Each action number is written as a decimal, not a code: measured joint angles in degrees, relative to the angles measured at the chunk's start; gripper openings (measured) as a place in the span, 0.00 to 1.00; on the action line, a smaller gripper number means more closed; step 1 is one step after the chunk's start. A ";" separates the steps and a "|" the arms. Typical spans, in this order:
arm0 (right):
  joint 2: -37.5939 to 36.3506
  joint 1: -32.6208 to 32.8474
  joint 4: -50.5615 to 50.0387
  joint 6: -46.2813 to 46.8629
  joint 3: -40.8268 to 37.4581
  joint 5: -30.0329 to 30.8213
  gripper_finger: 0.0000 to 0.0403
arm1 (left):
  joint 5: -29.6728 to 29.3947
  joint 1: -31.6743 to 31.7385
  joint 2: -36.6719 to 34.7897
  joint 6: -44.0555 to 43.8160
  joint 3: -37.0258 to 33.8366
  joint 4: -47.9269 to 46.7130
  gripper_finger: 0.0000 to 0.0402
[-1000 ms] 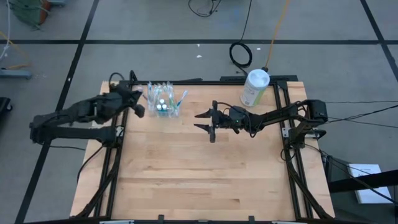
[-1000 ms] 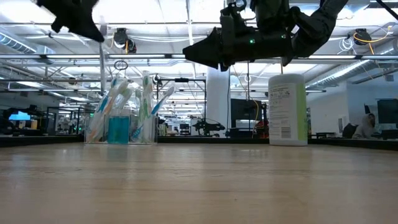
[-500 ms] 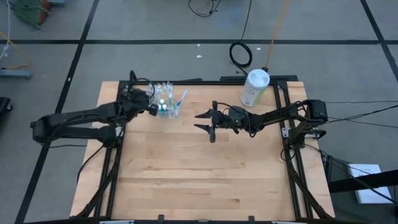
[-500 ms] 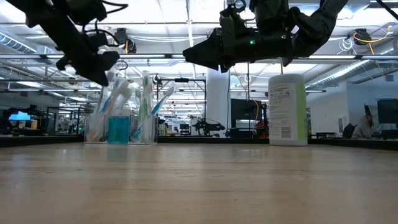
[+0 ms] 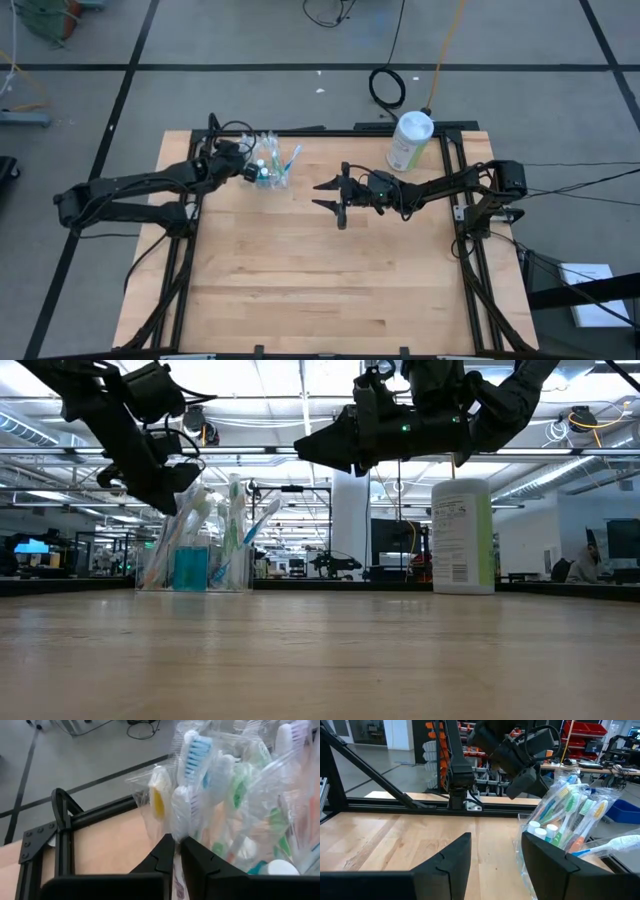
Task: Pick & Place toothbrushing station
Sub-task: Put the purple toothbrush into the transparent organizer, then return to Home Position
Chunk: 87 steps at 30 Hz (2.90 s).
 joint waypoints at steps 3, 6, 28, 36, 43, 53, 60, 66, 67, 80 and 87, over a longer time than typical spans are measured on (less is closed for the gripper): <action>0.00 0.00 -0.03 0.00 0.00 0.01 0.42 | 0.17 0.08 -0.75 1.29 0.00 -0.10 0.10; 0.00 0.00 -0.04 0.00 0.00 0.00 0.42 | 0.64 0.03 -1.66 6.52 -0.20 -0.70 0.18; -19.58 -0.46 -32.33 -1.36 0.04 0.37 0.42 | 5.13 -3.12 -22.14 15.17 3.52 -5.95 0.41; -36.44 -0.44 -45.81 -1.47 0.02 0.24 0.42 | 15.13 -3.42 -35.86 23.08 3.62 -5.82 0.41; -44.03 -0.44 -45.27 -0.82 0.02 0.24 0.42 | 15.07 -3.38 -40.65 25.86 3.63 -5.89 0.41; -49.78 -0.44 -53.22 -1.58 -1.43 0.04 0.42 | 18.96 -3.38 -43.87 27.09 3.61 -3.49 0.41; -57.58 -0.44 -52.30 -1.64 -6.54 0.00 0.42 | 28.56 -3.40 -54.38 28.92 3.59 -2.82 0.41; -65.15 -0.44 -52.17 0.92 -10.85 -0.13 0.42 | 30.81 -3.54 -56.14 30.04 3.40 -4.49 0.41; -66.37 -0.44 -52.25 0.99 -11.64 -0.13 0.42 | 30.74 -3.53 -56.12 30.90 3.45 -3.69 0.41; -79.89 -0.42 -51.87 6.13 -23.97 -0.22 0.42 | 35.34 -3.57 -56.23 30.14 -7.70 8.45 0.41; -82.81 -0.39 -42.58 10.09 -34.39 -0.22 0.42 | 38.02 -3.57 -56.15 27.17 -18.77 21.56 0.41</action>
